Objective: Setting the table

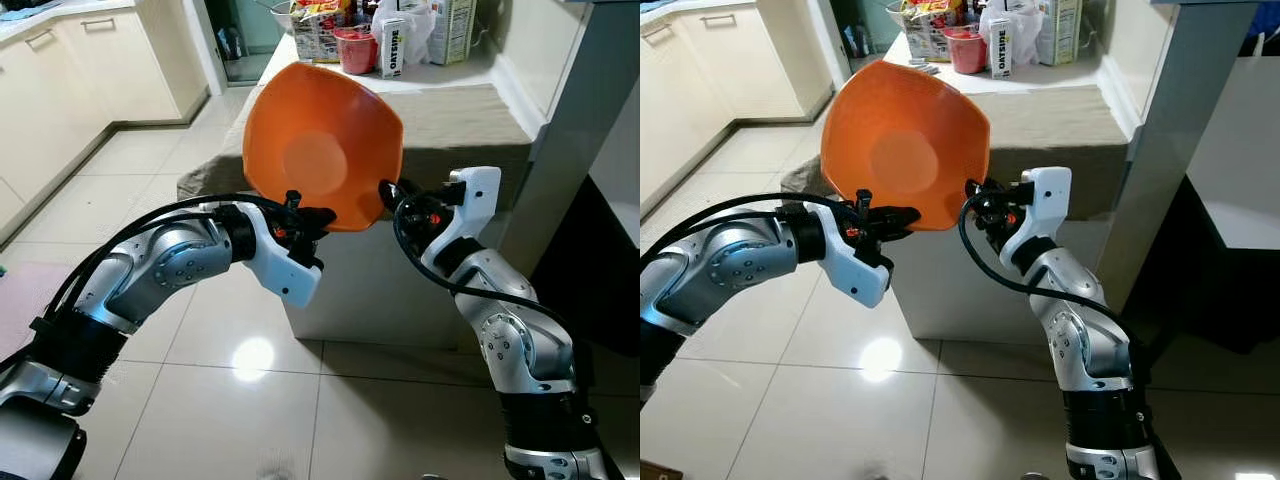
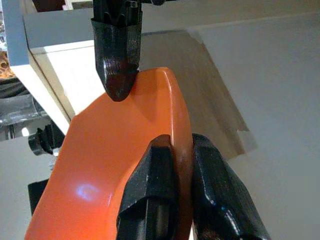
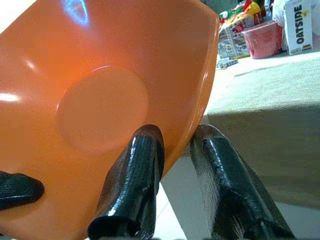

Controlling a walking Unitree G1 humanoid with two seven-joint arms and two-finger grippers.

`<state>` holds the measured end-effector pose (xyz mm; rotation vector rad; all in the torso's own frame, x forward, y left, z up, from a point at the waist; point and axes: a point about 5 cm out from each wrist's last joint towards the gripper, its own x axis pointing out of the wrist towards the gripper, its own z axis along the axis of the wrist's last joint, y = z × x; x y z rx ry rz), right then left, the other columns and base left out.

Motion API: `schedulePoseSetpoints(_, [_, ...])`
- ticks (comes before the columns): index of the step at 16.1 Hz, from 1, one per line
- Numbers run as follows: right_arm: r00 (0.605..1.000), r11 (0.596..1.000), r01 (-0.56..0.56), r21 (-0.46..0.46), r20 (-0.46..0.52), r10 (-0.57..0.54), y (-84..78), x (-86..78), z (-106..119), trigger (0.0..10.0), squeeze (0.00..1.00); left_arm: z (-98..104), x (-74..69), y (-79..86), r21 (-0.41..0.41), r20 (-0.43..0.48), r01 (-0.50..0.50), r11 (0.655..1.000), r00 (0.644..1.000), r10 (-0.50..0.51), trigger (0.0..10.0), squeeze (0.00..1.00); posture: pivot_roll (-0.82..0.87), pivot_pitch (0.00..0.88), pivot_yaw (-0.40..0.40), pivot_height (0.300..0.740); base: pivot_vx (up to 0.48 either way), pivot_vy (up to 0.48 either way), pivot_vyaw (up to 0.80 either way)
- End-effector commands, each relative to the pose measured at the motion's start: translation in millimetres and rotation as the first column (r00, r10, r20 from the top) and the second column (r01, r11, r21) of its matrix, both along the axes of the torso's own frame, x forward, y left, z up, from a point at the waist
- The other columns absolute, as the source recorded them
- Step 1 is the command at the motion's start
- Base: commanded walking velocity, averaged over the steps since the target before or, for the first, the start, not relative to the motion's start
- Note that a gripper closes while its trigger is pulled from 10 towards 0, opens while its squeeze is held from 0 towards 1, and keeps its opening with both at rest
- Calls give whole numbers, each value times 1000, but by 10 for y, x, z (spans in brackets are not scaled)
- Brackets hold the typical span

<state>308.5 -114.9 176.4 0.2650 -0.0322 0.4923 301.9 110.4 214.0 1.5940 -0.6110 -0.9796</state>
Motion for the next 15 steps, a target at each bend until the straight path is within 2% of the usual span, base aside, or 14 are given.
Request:
schedulePoseSetpoints(1, [990,991,-51,-127,-139,34,176,-19,-340,10000,0,618,-271,-323,-200,278,307,930,928,-246,0,0,-119,0,123,736,0,0,0])
schedulePoseSetpoints(2, [991,991,-43,-129,-133,26,172,-16,-333,10000,439,620,-270,-321,-201,278,306,931,929,-245,0,0,-119,0,123,736,0,0,0])
schedulePoseSetpoints(3, [992,990,-43,-133,-119,27,170,-17,-311,10000,1000,624,-265,-317,-203,278,304,931,930,-243,0,0,-119,0,123,736,0,0,0])
schedulePoseSetpoints(12, [996,987,-59,-149,-80,48,204,-35,-292,10000,1000,622,-233,-297,-203,274,290,935,934,-230,0,0,-117,0,122,736,0,0,0])
schedulePoseSetpoints(14, [999,983,-25,-181,-49,16,161,-19,-273,10000,1000,615,-200,-272,-201,271,270,942,939,-212,0,0,-117,0,122,736,0,0,0])
schedulePoseSetpoints(15, [1000,971,2,-238,-23,-7,103,-2,-275,10000,1000,606,-150,-224,-204,263,241,949,947,-184,0,0,-117,0,122,736,0,0,0])
